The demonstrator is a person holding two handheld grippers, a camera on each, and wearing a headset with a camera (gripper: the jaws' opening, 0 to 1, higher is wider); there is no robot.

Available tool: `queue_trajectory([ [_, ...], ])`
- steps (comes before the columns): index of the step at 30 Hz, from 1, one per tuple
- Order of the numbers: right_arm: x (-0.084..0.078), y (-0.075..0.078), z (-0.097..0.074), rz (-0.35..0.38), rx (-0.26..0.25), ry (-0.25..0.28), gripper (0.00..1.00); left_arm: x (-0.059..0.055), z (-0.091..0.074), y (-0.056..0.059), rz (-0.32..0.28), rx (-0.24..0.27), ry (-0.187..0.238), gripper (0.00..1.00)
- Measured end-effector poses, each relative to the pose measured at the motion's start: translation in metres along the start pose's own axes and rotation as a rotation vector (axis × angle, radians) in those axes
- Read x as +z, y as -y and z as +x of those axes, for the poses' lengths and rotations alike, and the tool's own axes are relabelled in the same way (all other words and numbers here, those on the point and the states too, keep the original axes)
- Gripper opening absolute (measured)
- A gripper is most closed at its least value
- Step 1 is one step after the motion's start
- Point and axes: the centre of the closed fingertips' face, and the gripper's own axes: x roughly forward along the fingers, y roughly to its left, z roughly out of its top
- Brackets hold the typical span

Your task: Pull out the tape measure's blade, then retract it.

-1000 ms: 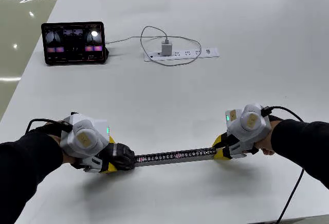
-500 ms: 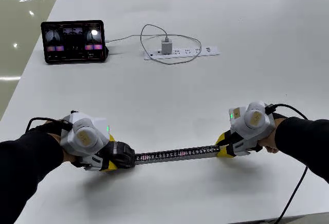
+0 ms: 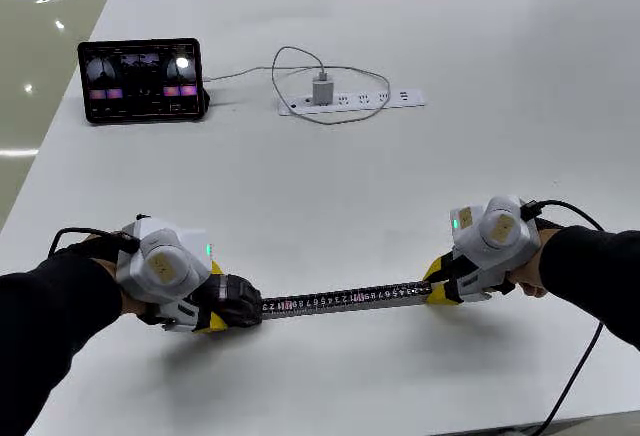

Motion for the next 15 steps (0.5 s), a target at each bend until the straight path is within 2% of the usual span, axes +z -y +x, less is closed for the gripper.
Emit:
queue_trajectory([
  [15, -0.0036, 0.0008, -0.0014, 0.011, 0.0, 0.001, 0.09, -0.0004, 0.0003, 0.0, 0.001, 0.003, 0.0, 0.32],
])
